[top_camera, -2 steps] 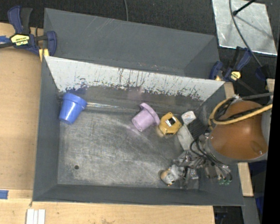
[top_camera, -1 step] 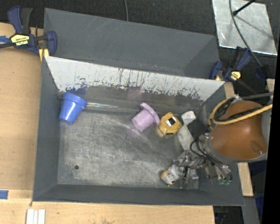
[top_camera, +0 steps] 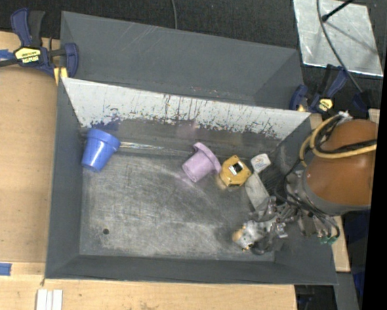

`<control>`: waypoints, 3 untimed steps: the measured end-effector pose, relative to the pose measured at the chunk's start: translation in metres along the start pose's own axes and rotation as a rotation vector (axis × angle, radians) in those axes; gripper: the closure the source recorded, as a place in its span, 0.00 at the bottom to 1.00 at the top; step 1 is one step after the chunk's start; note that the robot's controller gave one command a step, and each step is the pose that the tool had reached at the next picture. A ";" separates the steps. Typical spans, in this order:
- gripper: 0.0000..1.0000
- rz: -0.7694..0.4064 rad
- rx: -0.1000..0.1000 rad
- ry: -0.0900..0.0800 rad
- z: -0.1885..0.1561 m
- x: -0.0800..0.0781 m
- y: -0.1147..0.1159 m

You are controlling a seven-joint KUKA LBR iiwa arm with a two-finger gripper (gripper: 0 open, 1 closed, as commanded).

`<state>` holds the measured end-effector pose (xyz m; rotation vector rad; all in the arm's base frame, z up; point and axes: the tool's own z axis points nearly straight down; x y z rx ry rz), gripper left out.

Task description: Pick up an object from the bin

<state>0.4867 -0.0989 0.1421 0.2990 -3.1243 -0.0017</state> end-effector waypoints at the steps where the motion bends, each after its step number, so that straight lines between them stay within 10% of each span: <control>1: 1.00 0.072 0.008 -0.021 -0.001 -0.018 -0.003; 2: 1.00 0.066 0.002 -0.004 0.042 -0.015 0.000; 3: 1.00 0.103 0.003 -0.008 -0.095 -0.015 -0.007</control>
Offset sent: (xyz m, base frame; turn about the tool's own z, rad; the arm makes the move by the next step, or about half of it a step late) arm 0.0132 0.0034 -0.0721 -0.0717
